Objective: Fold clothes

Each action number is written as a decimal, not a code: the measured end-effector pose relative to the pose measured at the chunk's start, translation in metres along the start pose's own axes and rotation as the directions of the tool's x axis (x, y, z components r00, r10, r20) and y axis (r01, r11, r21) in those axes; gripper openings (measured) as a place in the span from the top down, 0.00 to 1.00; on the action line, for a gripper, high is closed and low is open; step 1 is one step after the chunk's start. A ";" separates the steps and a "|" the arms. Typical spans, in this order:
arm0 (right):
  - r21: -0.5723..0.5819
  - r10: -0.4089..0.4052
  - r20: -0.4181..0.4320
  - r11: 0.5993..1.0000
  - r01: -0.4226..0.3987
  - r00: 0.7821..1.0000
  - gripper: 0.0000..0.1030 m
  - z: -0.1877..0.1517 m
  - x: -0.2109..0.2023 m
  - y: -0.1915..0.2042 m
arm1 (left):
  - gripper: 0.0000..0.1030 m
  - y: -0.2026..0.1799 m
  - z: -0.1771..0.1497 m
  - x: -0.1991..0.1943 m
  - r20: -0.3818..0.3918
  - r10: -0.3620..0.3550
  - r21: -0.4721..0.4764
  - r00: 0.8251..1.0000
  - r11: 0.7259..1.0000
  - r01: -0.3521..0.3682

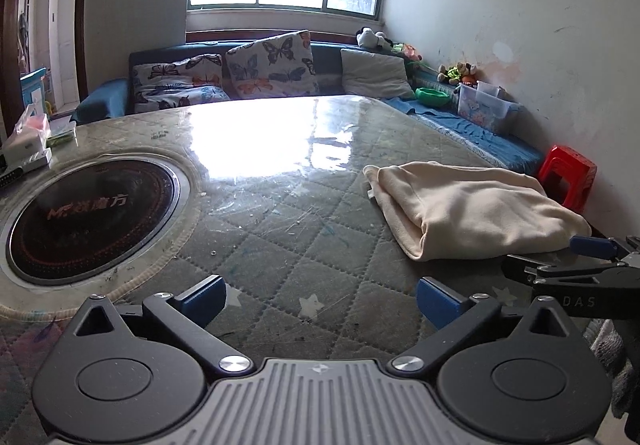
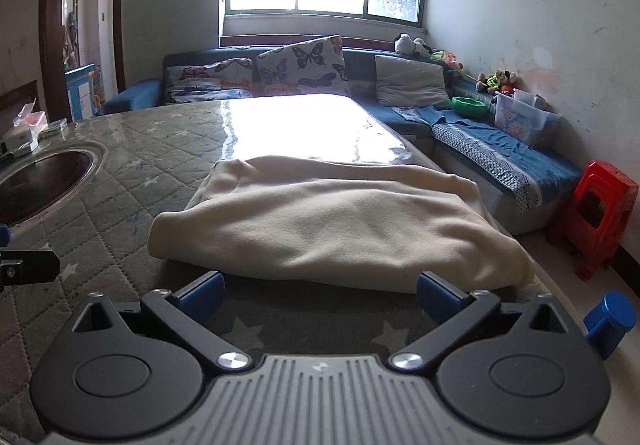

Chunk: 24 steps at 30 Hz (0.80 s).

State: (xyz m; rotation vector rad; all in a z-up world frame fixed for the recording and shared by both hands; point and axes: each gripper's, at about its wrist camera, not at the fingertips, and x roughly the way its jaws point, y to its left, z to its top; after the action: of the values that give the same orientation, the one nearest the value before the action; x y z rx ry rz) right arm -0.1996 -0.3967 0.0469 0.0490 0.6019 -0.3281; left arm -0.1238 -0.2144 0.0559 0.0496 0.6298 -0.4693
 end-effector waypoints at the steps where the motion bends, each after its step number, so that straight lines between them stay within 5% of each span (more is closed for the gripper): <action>1: 0.003 -0.006 0.002 1.000 0.006 1.000 0.00 -0.001 -0.001 0.001 | 0.00 0.000 -0.001 -0.002 0.004 -0.002 -0.002 1.000 1.000 0.002; 24: 0.087 0.014 0.044 0.996 -0.018 0.999 0.00 -0.015 -0.027 -0.002 | 0.00 -0.027 -0.020 -0.016 0.020 0.020 0.064 1.000 0.998 -0.021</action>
State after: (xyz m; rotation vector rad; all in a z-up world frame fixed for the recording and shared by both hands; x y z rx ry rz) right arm -0.2294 -0.3889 0.0493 0.1308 0.5437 -0.3394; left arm -0.1579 -0.2279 0.0516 0.1119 0.5952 -0.4693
